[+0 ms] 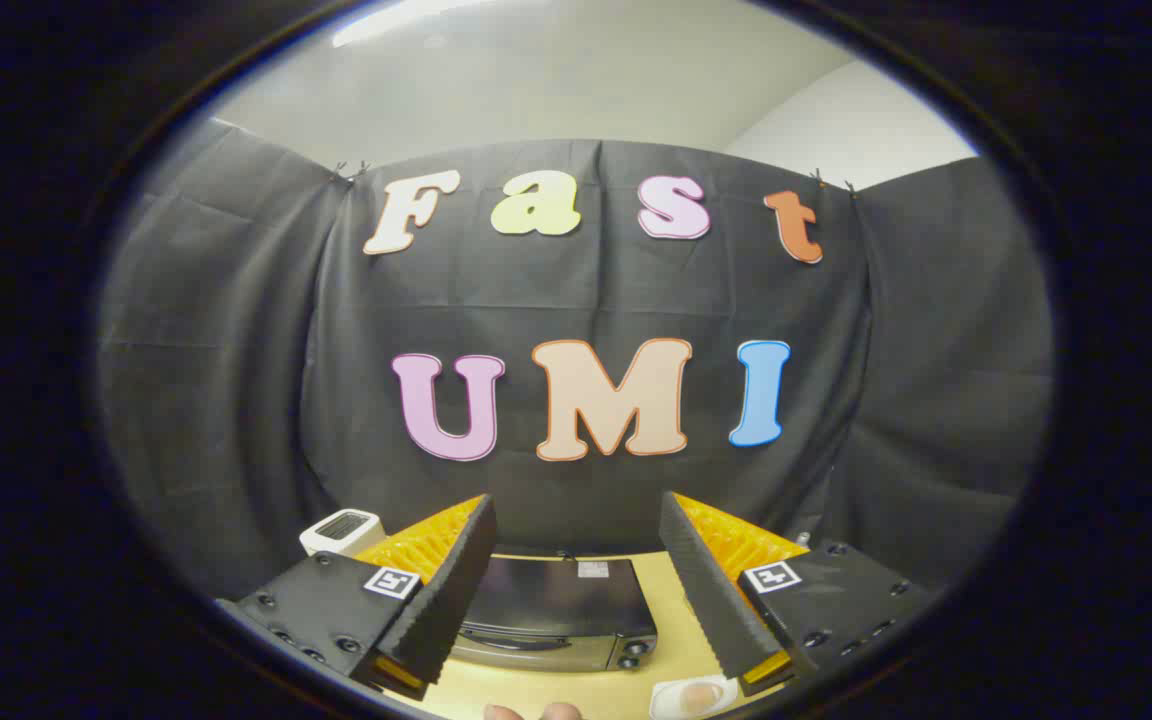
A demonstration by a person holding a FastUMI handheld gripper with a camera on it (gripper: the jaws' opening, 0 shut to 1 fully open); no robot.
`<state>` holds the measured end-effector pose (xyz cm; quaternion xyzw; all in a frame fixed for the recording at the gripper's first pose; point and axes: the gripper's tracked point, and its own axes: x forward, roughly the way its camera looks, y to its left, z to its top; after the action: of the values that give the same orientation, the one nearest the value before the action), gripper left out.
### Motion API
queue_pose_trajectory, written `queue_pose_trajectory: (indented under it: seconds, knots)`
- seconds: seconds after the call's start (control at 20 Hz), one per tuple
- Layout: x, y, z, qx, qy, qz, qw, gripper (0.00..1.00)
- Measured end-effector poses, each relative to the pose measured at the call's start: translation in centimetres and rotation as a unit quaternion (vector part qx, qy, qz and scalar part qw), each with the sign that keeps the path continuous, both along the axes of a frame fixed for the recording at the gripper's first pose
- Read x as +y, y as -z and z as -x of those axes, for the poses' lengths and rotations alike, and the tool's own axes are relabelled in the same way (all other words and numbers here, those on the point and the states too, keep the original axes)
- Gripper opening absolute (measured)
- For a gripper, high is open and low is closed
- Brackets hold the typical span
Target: Open the toaster oven, put the food inside, and close the toaster oven door.
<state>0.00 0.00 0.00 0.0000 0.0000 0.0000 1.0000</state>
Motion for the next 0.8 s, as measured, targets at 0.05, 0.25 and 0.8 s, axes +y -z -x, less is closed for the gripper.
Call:
queue_pose_trajectory:
  seconds: [0.05, 0.25, 0.8]
  knots:
    - [0.5, -0.1, -0.2, 0.0, -0.005, 0.004, 1.0, 1.0]
    - [1.0, 0.1, -0.7, 0.007, -0.014, 0.004, 1.0, 1.0]
    - [-0.3, 0.5, -0.8, 0.014, -0.005, -0.03, 0.999, 1.0]
